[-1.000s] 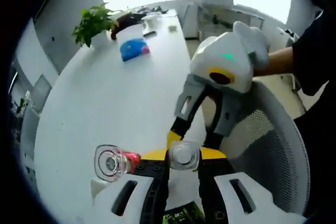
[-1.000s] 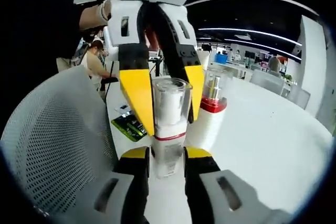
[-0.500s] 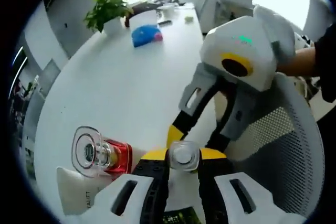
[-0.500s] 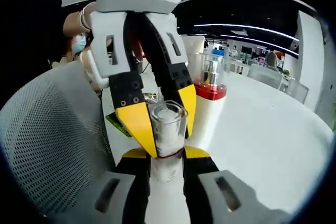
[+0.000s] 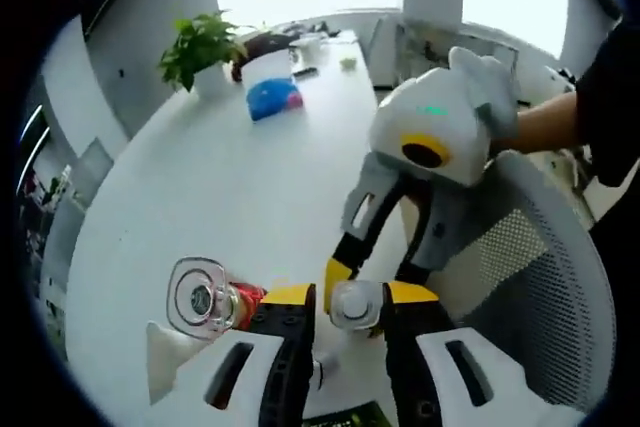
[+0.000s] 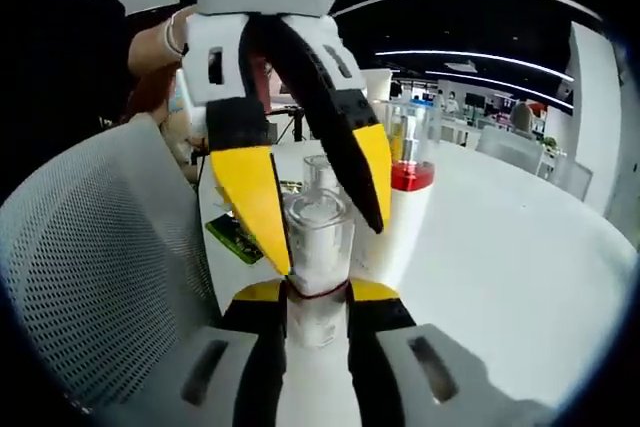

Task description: Arrange the skincare products in the storage area until every visible bottle or jar stands upright without overlapping.

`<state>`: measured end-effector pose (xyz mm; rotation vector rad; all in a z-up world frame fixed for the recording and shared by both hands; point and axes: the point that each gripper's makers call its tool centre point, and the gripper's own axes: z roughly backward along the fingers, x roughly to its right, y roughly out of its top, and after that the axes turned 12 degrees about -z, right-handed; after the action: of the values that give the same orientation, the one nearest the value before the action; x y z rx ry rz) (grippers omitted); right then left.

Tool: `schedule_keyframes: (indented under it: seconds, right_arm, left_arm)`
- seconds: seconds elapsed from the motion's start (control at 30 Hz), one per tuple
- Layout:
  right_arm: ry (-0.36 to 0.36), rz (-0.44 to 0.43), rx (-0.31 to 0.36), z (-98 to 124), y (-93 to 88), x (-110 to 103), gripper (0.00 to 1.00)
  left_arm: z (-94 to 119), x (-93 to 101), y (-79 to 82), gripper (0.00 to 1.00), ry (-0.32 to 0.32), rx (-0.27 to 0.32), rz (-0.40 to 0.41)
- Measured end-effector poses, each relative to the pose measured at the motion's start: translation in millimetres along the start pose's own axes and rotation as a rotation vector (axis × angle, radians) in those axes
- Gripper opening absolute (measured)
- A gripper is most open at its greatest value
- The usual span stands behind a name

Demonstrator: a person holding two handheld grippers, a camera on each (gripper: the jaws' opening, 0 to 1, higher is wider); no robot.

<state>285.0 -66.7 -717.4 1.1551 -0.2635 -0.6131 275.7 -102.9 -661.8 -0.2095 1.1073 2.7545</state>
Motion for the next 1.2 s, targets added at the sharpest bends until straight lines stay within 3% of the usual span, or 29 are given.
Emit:
schedule_keyframes:
  seconds: [0.13, 0.2, 0.27, 0.4, 0.5, 0.53, 0.7, 0.97, 1.2]
  right_arm:
    - [0.001, 0.025, -0.005, -1, 0.4, -1, 0.23]
    - [0.007, 0.022, -0.009, -2, 0.7, -1, 0.23]
    - [0.005, 0.036, -0.013, -4, 0.7, 0, 0.23]
    - [0.010, 0.037, -0.019, -6, 1.2, 1, 0.23]
    - [0.012, 0.036, -0.030, -8, 0.4, 2, 0.24]
    - [0.001, 0.037, -0.063, -8, -4.9, 4, 0.25]
    - [-0.003, 0.043, -0.089, -9, -10.5, 3, 0.32]
    - [-0.038, -0.007, -0.183, -7, -29.2, 7, 0.23]
    - [-0.047, -0.042, -0.176, -11, -27.7, 13, 0.21]
  left_arm:
    - [30, -6.2, 1.7, 0.22, 0.035, 0.058, 0.035]
    - [41, 2.7, 5.0, 0.20, 0.008, 0.105, 0.033]
    - [55, 10.2, 2.6, 0.21, -0.004, 0.130, 0.109]
    - [76, 3.6, -11.0, 0.21, 0.066, 0.140, 0.136]
    - [79, 5.4, -26.7, 0.19, 0.084, 0.119, 0.176]
    - [79, 5.6, -32.7, 0.19, 0.090, 0.110, 0.186]
    - [75, 7.6, -48.7, 0.19, 0.103, 0.090, 0.222]
    - [59, 19.5, -73.9, 0.16, 0.076, 0.033, 0.265]
    - [50, 18.8, -85.5, 0.14, 0.080, 0.021, 0.281]
